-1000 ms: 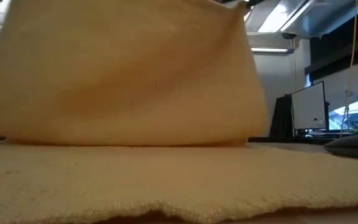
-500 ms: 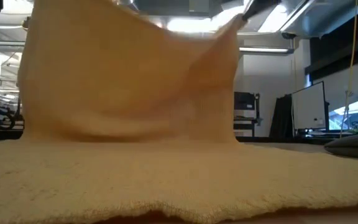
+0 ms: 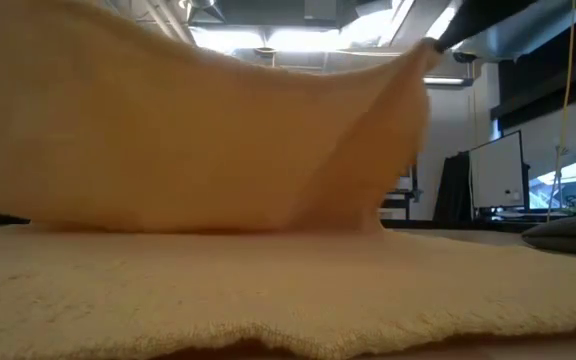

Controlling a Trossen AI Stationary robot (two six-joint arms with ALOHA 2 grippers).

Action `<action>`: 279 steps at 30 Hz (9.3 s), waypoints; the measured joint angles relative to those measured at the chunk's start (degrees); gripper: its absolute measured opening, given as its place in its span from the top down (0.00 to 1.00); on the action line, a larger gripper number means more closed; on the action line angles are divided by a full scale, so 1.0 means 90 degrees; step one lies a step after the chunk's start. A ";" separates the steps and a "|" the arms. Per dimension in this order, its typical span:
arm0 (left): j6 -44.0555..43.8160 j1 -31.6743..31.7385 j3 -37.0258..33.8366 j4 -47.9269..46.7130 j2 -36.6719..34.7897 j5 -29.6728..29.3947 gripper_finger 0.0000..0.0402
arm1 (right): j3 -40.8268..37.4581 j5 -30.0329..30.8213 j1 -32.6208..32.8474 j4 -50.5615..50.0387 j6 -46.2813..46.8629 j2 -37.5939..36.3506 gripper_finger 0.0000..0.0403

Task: Fold towel
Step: Fold the yellow towel

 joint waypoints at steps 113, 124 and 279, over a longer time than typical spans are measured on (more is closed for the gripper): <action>-0.0763 -0.0527 -0.0008 0.3552 0.2861 0.2747 0.72 | -0.0640 -0.4067 0.2085 0.1057 0.2661 0.1685 0.70; -0.0532 0.0030 0.0012 0.3897 0.1728 0.3098 0.61 | 0.0266 -0.4831 0.1761 0.0624 0.3092 0.1581 0.57; 0.2621 0.2618 -0.1545 0.2900 0.2615 0.5336 0.35 | -0.0554 -0.3623 -0.0754 0.2940 0.0509 0.3445 0.36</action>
